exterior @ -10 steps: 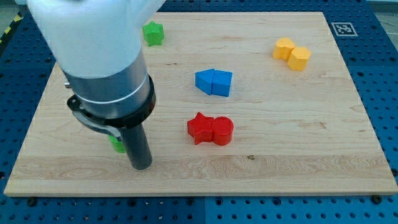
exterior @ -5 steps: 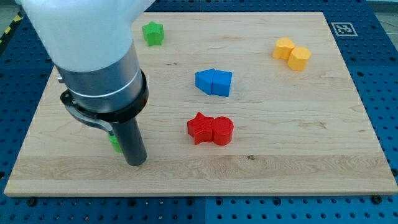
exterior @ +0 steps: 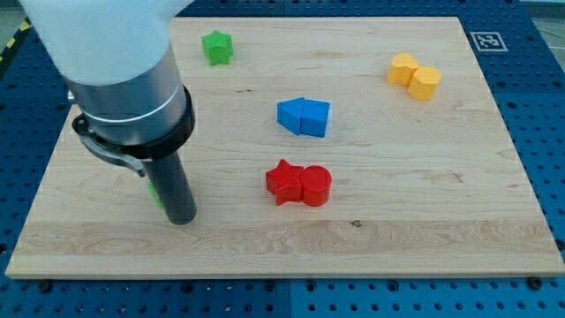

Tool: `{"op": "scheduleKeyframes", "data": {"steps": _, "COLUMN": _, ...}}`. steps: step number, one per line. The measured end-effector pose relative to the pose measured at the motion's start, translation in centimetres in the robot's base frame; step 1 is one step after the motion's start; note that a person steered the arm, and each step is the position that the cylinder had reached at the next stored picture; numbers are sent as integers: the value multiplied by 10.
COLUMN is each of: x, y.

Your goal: Move the green circle to the bottom of the green star

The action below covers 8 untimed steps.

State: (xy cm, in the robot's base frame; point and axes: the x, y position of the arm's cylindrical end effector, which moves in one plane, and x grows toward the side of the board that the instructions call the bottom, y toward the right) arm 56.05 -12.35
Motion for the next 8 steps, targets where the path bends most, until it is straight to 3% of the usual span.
{"op": "scheduleKeyframes", "data": {"steps": 8, "x": -44, "y": -42}}
